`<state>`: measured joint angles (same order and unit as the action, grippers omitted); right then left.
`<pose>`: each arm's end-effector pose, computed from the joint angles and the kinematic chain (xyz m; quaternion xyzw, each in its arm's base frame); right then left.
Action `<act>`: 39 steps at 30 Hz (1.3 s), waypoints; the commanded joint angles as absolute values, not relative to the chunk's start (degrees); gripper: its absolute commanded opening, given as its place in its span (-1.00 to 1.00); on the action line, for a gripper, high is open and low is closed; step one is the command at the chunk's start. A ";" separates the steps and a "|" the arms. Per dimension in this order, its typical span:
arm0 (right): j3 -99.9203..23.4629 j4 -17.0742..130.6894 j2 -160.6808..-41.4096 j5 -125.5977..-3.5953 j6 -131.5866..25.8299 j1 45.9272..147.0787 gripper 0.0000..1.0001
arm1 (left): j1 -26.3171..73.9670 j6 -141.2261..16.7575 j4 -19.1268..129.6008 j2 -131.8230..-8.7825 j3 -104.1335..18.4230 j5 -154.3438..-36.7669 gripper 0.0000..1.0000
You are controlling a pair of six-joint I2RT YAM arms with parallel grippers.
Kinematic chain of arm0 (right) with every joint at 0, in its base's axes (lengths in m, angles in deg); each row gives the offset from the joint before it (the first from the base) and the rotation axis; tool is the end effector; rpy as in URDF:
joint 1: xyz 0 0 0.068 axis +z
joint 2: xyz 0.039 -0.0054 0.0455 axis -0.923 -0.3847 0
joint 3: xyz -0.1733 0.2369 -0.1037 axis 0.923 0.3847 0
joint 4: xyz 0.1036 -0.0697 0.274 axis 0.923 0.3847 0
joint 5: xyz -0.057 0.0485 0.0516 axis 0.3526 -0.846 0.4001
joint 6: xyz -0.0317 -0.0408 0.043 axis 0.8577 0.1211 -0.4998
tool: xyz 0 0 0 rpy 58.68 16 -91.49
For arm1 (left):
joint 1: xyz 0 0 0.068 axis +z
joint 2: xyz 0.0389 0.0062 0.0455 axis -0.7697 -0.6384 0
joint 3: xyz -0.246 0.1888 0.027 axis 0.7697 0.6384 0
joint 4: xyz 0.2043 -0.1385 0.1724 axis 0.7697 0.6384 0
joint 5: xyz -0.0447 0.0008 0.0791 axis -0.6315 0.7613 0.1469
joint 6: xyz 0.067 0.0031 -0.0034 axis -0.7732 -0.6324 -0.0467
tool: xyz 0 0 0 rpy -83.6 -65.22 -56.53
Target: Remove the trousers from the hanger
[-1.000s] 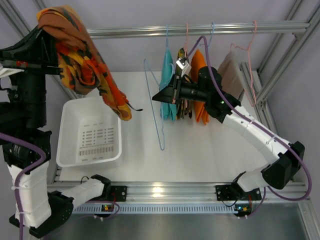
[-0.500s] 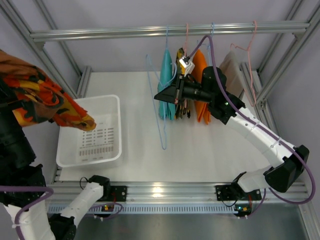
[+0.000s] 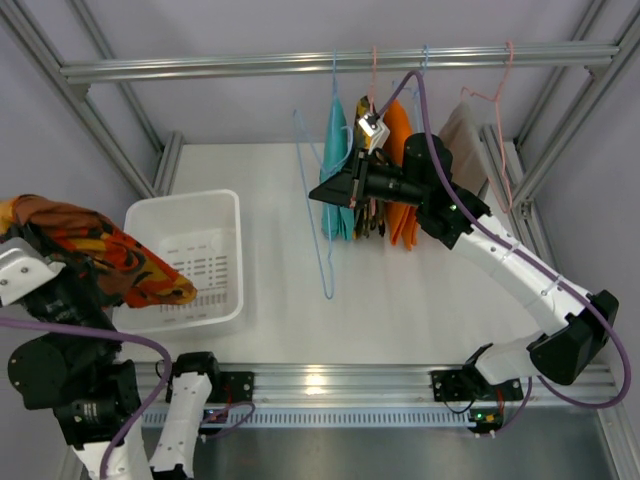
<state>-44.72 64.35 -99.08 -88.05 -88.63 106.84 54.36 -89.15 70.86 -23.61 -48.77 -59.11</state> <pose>0.2645 0.2536 0.4758 -0.1616 0.7157 0.5758 0.3607 -0.0084 0.0248 0.5872 -0.1722 0.4606 0.2545 0.8327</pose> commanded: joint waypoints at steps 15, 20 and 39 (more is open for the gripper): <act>-43.72 62.45 -95.46 -87.89 -87.99 106.14 -1.00 | 60.96 -73.82 81.07 -21.70 -39.68 -68.57 -1.00; -43.81 62.45 -95.81 -87.98 -87.90 106.05 -1.00 | 60.96 -66.70 85.72 -28.63 -42.58 -67.34 -1.00; -45.03 62.80 -98.27 -88.16 -87.81 105.35 -1.00 | 60.87 -57.29 80.03 -41.74 -28.72 -71.21 -0.99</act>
<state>-43.59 64.33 -97.92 -88.07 -88.65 106.12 60.54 -58.92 90.99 -41.24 -31.13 -69.03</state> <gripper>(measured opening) 0.013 0.059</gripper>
